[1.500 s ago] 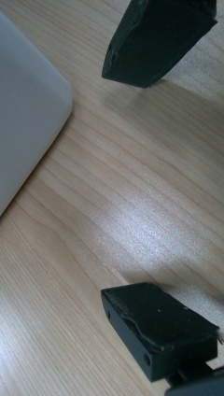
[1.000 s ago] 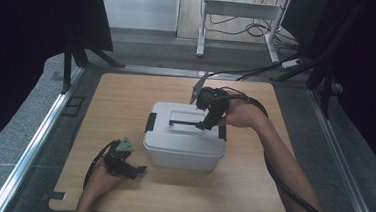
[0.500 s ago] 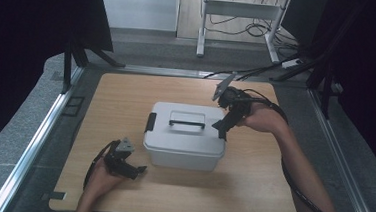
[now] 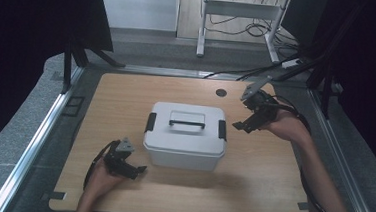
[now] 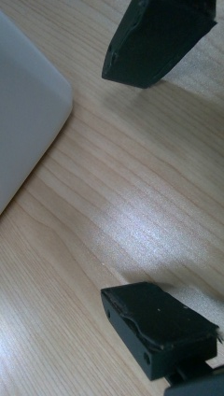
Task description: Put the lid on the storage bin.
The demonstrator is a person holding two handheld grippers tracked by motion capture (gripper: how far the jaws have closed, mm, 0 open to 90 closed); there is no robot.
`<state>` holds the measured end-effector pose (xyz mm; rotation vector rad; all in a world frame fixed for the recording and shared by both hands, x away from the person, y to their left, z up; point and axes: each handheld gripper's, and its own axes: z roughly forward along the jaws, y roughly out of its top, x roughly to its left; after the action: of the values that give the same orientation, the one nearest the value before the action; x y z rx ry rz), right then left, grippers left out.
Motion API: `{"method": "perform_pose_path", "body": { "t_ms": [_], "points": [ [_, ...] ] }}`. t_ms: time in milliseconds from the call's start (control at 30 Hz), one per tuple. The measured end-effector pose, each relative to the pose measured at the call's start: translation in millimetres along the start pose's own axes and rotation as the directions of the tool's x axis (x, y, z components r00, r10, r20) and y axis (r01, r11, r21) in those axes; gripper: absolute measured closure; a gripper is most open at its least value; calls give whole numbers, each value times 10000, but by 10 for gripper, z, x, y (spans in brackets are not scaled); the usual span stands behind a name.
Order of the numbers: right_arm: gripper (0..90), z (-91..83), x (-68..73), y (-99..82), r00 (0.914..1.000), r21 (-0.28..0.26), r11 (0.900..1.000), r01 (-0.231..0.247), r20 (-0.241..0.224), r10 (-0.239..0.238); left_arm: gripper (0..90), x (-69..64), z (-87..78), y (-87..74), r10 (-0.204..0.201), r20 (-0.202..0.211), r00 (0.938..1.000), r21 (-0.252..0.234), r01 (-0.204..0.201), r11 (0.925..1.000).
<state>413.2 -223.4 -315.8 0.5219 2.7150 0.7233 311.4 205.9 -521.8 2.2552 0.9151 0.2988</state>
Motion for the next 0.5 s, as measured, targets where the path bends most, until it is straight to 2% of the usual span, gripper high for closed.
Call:
{"method": "perform_pose_path", "body": {
  "t_ms": [267, 500],
  "points": [
    [80, -69, 12, -364, 9955, -605, 9948, -824, 424, 851, 7, 2, -1, 0, 10, 2, 10000, 2, -10, 10000],
    [80, -30, 113, -653, 9831, -1079, 9809, -1615, 690, 1695, 7, 1, -1, 0, -5, -20, 10000, 3, 5, 10000]
  ]
}}
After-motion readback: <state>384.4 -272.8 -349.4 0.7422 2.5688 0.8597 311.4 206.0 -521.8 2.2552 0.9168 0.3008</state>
